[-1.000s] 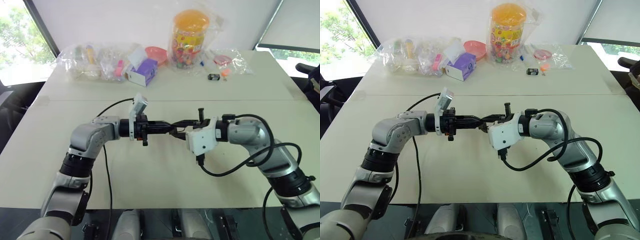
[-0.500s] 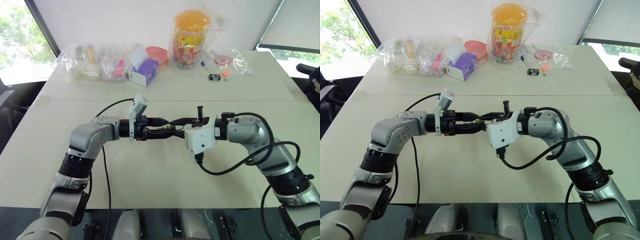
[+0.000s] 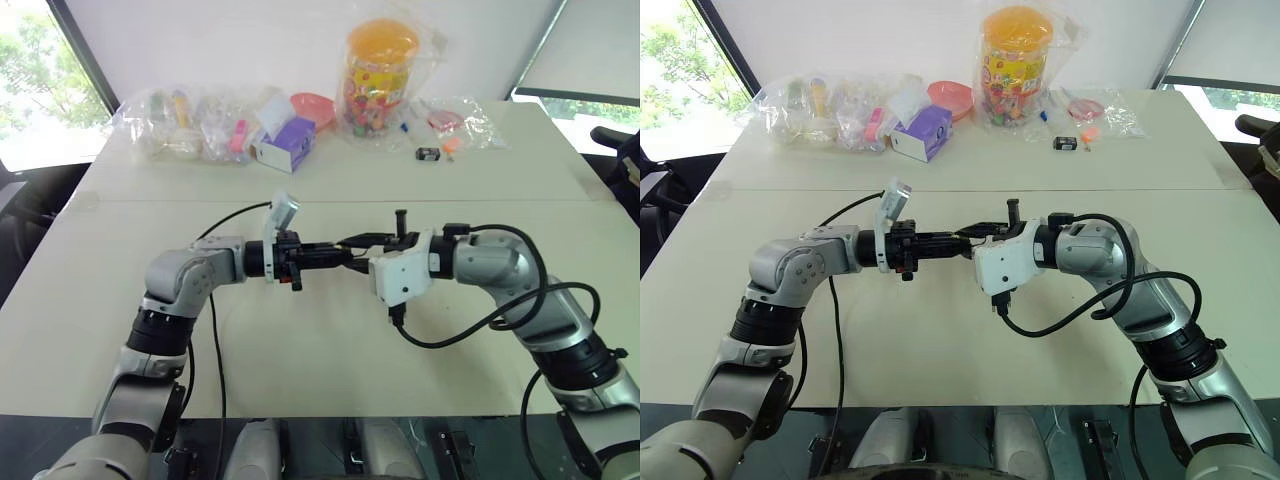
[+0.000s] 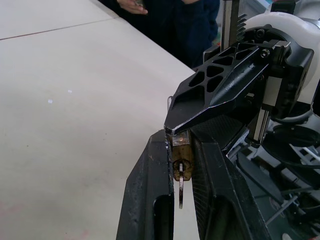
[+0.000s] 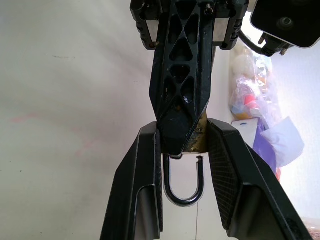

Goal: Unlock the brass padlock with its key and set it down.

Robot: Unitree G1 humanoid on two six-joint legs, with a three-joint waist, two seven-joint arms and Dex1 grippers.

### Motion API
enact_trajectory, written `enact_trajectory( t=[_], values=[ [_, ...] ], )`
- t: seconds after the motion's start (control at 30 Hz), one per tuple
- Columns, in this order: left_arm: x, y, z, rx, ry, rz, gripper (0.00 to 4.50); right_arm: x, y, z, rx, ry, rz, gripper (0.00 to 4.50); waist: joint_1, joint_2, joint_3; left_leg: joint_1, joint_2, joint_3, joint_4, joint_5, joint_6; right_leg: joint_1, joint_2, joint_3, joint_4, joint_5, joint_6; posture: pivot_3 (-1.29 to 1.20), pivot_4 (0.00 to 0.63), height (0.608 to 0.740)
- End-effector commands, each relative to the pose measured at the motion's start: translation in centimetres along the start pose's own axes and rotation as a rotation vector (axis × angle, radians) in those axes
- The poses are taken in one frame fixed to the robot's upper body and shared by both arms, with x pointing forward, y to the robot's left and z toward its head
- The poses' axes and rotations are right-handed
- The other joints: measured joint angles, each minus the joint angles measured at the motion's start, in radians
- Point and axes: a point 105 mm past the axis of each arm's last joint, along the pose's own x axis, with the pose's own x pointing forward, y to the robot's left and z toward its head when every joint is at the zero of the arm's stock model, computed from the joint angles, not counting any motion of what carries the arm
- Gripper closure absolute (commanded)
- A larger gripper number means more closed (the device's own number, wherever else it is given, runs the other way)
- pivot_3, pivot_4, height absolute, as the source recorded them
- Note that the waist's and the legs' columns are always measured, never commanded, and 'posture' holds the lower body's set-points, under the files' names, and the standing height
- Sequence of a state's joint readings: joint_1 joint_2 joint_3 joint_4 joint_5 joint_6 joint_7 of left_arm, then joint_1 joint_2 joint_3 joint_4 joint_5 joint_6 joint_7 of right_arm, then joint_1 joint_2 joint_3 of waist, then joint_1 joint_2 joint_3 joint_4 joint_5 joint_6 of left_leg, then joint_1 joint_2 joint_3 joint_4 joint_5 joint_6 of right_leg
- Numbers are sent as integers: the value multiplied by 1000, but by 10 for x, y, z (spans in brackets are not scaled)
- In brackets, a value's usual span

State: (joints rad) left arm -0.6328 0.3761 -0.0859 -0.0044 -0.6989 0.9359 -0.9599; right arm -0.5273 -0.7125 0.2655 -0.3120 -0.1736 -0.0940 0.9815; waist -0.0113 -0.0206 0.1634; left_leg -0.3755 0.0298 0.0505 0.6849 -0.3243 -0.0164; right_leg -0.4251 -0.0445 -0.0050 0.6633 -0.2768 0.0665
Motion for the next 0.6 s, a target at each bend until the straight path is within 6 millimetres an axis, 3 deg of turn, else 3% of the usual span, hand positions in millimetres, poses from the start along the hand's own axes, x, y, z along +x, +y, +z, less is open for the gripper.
enact_trajectory(
  t=[0.03, 0.23, 0.47, 0.5, 0.6],
  values=[
    [-4, 0, 6, 21, -19, 17, 4461, -5, -14, 11, -48, -31, -47, 3795, 0, 0, 0, 0, 0, 0, 0, 0, 0, 0, 0, 0, 0, 0, 0, 0, 150, 740],
    [-5, 1, 8, 31, -22, 26, 4461, -4, -11, 14, -31, -45, -35, 3795, 0, 0, 0, 0, 0, 0, 0, 0, 0, 0, 0, 0, 0, 0, 0, 0, 150, 740],
    [-7, 0, 10, 32, -18, 9, 4500, -6, -9, 12, 11, -42, -13, 364, 0, 0, 0, 0, 0, 0, 0, 0, 0, 0, 0, 0, 0, 0, 0, 0, 150, 740],
    [-8, 0, 9, 36, -14, 8, 4500, -7, -6, 12, 31, -39, 7, 75, 0, 0, 0, 0, 0, 0, 0, 0, 0, 0, 0, 0, 0, 0, 0, 0, 150, 740],
    [-12, -1, 8, 74, 12, 4, 4500, -17, 3, 11, 179, -50, 55, 75, 2, 0, 0, 0, 0, 0, 0, 0, 0, 0, 0, 0, 0, 0, 0, 0, 150, 740]
  ],
)
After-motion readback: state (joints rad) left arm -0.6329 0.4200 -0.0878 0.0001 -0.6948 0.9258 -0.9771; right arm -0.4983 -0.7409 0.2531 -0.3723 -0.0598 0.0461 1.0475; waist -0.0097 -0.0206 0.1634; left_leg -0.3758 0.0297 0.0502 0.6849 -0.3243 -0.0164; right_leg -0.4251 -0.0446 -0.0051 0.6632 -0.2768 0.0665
